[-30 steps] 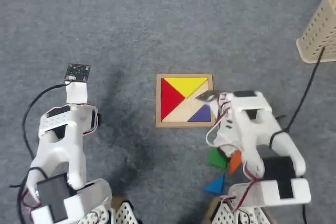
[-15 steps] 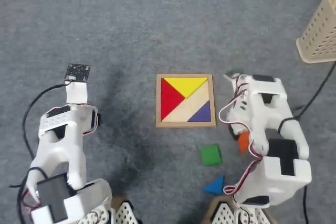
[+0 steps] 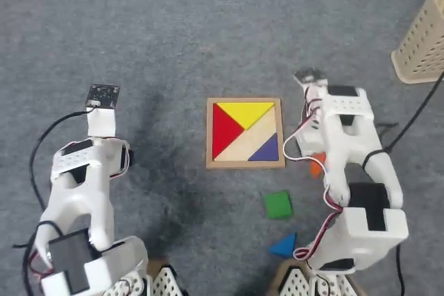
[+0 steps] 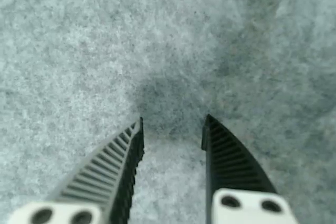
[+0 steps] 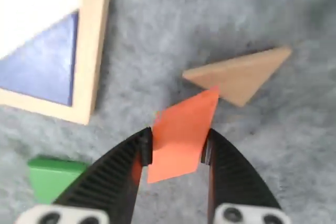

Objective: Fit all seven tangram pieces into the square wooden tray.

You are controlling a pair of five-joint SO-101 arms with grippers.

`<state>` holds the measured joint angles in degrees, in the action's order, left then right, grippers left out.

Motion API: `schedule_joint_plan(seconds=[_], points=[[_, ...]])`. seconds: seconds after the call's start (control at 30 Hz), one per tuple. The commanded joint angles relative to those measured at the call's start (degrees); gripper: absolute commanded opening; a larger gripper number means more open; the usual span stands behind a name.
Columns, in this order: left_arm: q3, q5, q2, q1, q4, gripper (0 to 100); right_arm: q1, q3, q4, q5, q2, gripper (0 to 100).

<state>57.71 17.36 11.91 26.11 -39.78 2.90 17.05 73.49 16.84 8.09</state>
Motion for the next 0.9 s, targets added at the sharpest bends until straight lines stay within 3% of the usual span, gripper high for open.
schedule_joint_plan(seconds=[0.0, 0.33, 0.63, 0.87], points=[[-0.13, 0.44, 3.08, -0.09, 0.88, 18, 4.09, -10.99, 4.53, -4.13, -1.1, 14.4], [-0.13, 0.44, 3.08, -0.09, 0.88, 18, 14.81, -38.15, 9.19, -17.05, 16.84, 14.4], [-0.13, 0.53, 3.08, -0.09, 0.88, 18, 15.43, -59.69, 18.42, -17.85, 34.51, 14.4], [-0.13, 0.53, 3.08, -0.18, 0.88, 18, 15.43, -62.95, 20.88, -20.84, 38.29, 14.5]])
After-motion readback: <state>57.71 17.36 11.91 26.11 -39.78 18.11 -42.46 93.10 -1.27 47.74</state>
